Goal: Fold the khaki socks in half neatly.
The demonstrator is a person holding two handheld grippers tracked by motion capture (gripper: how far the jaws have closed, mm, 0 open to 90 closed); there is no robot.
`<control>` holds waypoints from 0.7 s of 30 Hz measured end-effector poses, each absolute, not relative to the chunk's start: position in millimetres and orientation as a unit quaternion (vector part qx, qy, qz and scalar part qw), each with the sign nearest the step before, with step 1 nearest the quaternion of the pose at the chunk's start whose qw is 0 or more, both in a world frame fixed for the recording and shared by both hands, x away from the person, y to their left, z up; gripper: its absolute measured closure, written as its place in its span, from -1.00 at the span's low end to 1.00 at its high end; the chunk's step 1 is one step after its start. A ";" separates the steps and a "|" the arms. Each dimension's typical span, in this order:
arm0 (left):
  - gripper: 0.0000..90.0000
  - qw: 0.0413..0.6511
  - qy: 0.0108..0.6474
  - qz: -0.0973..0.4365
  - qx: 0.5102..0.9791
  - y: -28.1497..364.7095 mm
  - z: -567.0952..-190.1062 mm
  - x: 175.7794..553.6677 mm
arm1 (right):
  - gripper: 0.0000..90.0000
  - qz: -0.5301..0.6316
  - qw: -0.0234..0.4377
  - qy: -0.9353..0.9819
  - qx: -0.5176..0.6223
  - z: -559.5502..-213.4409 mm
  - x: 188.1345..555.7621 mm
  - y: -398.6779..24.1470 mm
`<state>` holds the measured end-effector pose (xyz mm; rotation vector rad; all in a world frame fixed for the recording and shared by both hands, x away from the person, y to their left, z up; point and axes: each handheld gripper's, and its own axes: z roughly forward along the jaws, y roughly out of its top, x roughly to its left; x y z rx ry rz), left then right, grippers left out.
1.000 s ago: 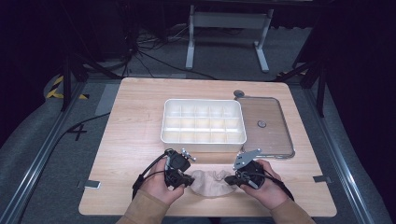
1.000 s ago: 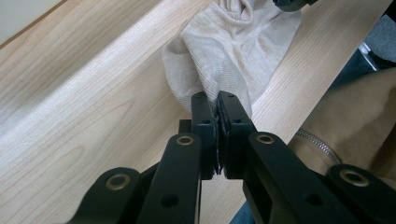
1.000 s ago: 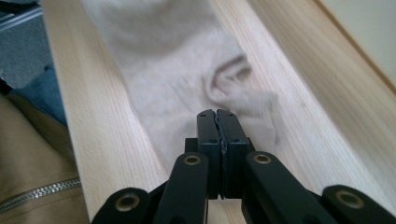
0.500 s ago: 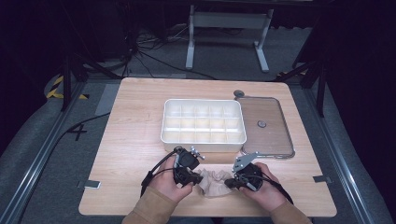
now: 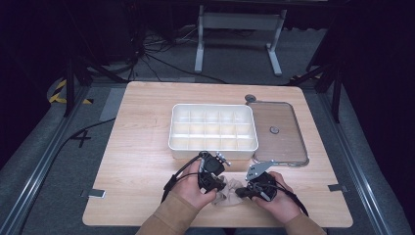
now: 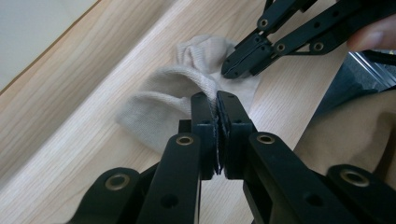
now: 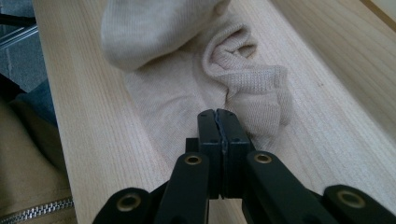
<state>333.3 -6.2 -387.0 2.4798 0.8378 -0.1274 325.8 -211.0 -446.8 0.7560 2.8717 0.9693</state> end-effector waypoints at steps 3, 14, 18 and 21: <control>0.92 0.257 0.304 -0.045 0.916 -7.8 -387.6 333.9 | 1.00 0.317 0.008 0.919 0.236 -447.9 325.8 -212.4; 0.92 0.255 0.295 -0.051 0.919 -17.7 -394.4 334.7 | 0.99 0.335 -0.005 0.912 0.236 -450.5 327.9 -218.2; 0.92 0.253 0.292 -0.055 0.921 -21.7 -397.4 336.0 | 0.99 0.345 -0.011 0.907 0.242 -452.0 328.5 -220.8; 0.92 0.248 0.286 -0.060 0.924 -28.2 -401.8 335.2 | 0.98 0.347 -0.009 0.906 0.243 -452.2 327.6 -221.2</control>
